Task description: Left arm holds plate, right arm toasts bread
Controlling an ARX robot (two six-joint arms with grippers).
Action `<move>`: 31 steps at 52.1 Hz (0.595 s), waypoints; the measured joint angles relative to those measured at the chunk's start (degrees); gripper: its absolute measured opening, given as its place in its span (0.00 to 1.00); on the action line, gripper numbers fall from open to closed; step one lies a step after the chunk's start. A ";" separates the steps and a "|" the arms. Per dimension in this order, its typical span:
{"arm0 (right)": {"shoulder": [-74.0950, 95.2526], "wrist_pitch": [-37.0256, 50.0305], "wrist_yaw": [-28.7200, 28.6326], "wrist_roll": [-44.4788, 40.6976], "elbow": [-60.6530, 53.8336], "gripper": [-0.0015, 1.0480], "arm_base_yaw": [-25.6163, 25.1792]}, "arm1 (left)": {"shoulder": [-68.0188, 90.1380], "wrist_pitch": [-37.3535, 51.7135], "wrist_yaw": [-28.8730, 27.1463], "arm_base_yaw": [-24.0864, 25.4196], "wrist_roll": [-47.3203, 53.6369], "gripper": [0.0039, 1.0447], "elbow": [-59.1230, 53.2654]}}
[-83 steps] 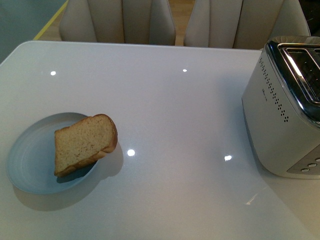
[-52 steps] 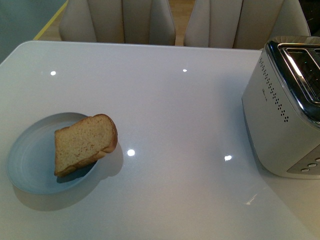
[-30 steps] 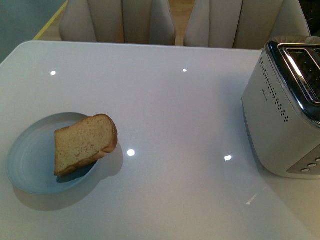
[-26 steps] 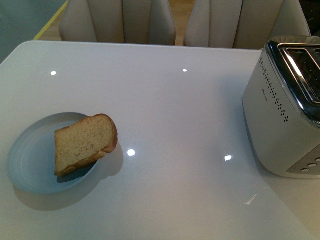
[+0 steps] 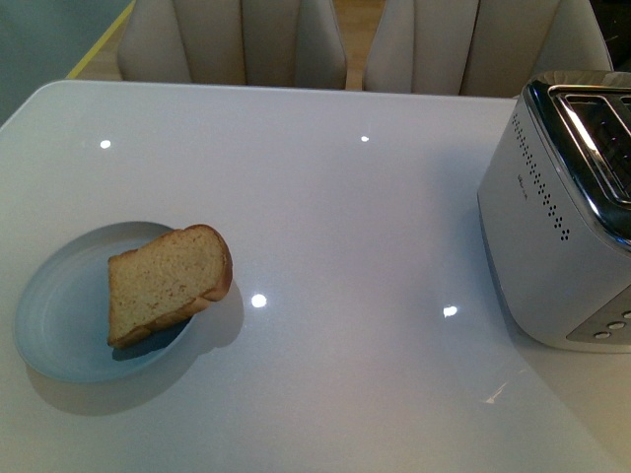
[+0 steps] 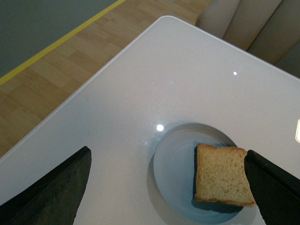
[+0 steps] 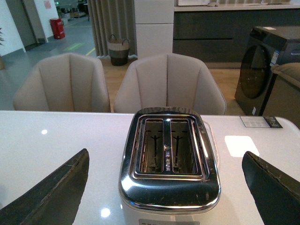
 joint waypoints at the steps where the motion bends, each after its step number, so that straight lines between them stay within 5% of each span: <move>1: 0.00 0.00 0.00 0.00 0.00 0.91 0.00 | 2.84 2.36 0.90 0.81 0.26 0.93 0.33; 13: 0.00 0.00 0.00 0.00 0.00 0.91 0.00 | 40.72 23.89 7.61 6.01 0.48 0.93 7.96; 31: 0.00 0.00 0.00 -0.02 0.00 0.91 0.00 | 68.91 31.87 7.96 6.14 4.81 0.93 17.86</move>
